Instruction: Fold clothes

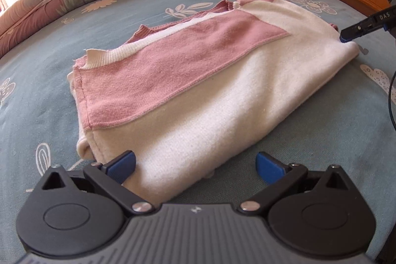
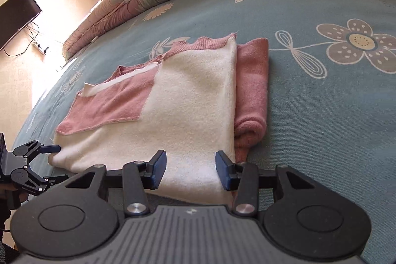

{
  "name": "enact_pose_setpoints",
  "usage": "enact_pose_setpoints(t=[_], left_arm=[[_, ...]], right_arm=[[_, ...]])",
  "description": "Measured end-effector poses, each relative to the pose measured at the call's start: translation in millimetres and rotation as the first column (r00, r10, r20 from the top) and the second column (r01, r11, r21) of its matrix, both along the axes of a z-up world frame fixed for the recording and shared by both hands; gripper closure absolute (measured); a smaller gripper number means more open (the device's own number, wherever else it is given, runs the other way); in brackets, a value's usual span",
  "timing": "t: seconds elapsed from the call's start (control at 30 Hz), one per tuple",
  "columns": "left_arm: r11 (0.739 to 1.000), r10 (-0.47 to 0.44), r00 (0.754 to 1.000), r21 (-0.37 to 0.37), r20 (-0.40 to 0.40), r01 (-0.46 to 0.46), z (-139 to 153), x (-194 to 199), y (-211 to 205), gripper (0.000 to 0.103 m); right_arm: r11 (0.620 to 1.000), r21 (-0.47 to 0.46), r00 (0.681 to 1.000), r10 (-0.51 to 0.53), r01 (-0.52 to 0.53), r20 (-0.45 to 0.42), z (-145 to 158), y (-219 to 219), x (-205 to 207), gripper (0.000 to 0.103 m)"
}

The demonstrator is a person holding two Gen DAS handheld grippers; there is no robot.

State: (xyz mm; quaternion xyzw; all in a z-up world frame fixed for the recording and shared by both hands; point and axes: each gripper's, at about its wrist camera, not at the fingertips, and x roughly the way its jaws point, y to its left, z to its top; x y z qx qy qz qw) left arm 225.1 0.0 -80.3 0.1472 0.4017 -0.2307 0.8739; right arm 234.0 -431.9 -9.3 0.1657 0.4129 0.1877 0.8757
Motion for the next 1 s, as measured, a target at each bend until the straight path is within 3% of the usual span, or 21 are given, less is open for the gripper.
enact_pose_setpoints(t=[0.13,0.23,0.33,0.47,0.57,0.67,0.73,0.77,0.8,0.93,1.0], left_arm=[[1.0,0.01,1.0,-0.019,-0.003,-0.01,3,-7,3,0.001],[0.999,0.025,1.0,-0.049,-0.001,-0.025,10,-6,1,0.001],[0.991,0.051,0.999,-0.126,-0.008,-0.052,21,-3,8,0.001],[0.958,0.108,0.994,-0.265,-0.025,-0.11,41,22,31,0.001],[0.904,0.19,0.979,-0.377,-0.07,-0.202,46,55,54,0.001],[0.803,0.286,0.938,-0.485,-0.195,-0.345,34,91,81,0.001],[0.739,0.31,0.913,-0.536,-0.267,-0.408,23,100,91,0.001],[0.719,0.299,0.91,-0.559,-0.287,-0.413,17,99,91,0.001],[0.716,0.279,0.915,-0.572,-0.291,-0.4,14,96,89,0.001],[0.767,0.241,0.932,-0.535,-0.27,-0.353,7,80,70,0.001],[0.778,0.22,0.938,-0.532,-0.268,-0.335,7,76,64,0.001]], right_arm=[[0.999,0.037,0.998,-0.036,0.034,0.056,13,-17,17,0.053],[0.993,0.088,0.996,-0.079,0.075,0.04,3,-32,46,0.053],[0.986,0.121,0.993,-0.114,0.113,0.001,-15,-40,70,0.053],[0.977,0.175,0.992,-0.122,0.123,-0.014,-32,-42,82,0.049],[0.977,0.176,0.993,-0.119,0.116,0.003,-33,-41,79,0.047],[0.976,0.189,0.994,-0.112,0.107,0.013,-32,-40,78,0.046],[0.97,0.221,0.995,-0.102,0.096,0.015,-32,-41,81,0.046],[0.967,0.239,0.995,-0.095,0.089,0.014,-33,-42,83,0.046],[0.961,0.264,0.996,-0.083,0.079,0.006,-34,-43,87,0.046],[0.939,0.339,0.999,-0.041,0.048,-0.029,-44,-44,112,0.046],[0.913,0.404,0.998,-0.04,0.058,-0.052,-53,-47,126,0.046]])
